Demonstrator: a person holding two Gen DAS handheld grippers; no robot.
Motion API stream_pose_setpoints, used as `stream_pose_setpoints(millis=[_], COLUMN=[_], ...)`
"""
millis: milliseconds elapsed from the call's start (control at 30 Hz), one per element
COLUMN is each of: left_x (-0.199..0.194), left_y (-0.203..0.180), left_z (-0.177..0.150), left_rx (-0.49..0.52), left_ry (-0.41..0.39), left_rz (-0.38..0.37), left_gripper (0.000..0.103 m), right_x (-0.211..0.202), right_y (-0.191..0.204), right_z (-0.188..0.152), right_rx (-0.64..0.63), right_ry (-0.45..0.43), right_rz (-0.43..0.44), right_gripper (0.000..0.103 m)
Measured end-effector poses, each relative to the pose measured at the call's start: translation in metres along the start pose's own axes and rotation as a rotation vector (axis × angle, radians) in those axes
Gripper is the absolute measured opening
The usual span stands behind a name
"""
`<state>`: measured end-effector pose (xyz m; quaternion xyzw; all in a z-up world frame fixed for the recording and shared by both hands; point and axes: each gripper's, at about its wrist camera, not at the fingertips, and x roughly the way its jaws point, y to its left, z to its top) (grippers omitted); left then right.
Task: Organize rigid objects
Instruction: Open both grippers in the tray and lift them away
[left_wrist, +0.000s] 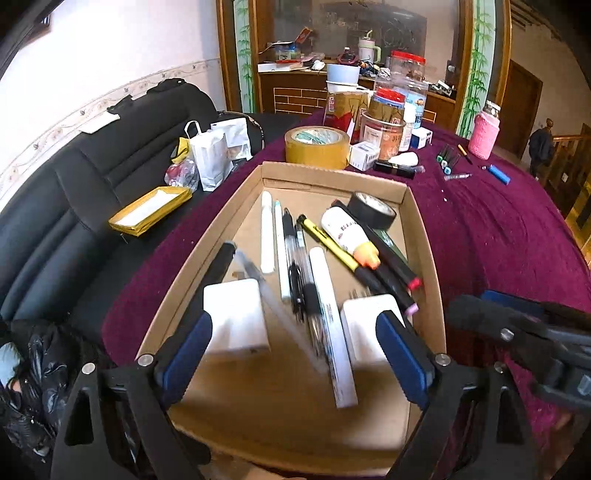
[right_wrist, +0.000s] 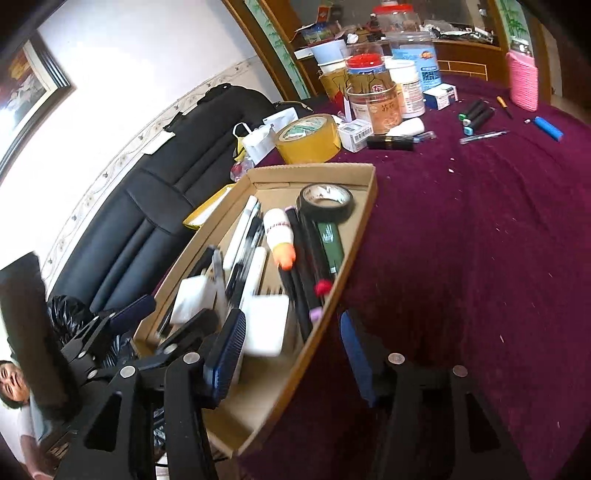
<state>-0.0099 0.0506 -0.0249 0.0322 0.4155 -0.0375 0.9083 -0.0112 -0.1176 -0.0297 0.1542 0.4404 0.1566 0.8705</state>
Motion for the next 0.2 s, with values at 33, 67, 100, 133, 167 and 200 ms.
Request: stream_pose_setpoints(millis=[33,67,100,133,167,200], left_x=[-0.001,-0.002,-0.004,-0.006,-0.009,-0.012], left_y=[-0.002,-0.004,-0.005,-0.007,-0.009,-0.011], left_z=[-0.001,-0.003,-0.005,-0.007,-0.009,-0.01], left_rx=[0.007,0.013,0.017,0.023,0.031,0.038], left_ry=[0.003,0.008,0.014,0.018,0.017,0.009], left_rz=[0.005,0.001,-0.015,-0.03,-0.041,-0.043], left_gripper=[0.09,0.09,0.09,0.09,0.09,0.09], right_x=[-0.003,-0.006,-0.007,-0.008,-0.008,-0.011], right_y=[0.001,0.001,0.001,-0.001,-0.003,-0.006], right_z=[-0.002,-0.005,-0.008,-0.01,-0.011,-0.015], right_rx=[-0.008,-0.013,-0.012,-0.004,0.008,0.019], right_ry=[-0.003,-0.006,-0.007,-0.007,-0.007,-0.011], right_rz=[0.002,-0.003,-0.007,-0.006,-0.003,-0.001], right_gripper=[0.06,0.061,0.062,0.062,0.061,0.062])
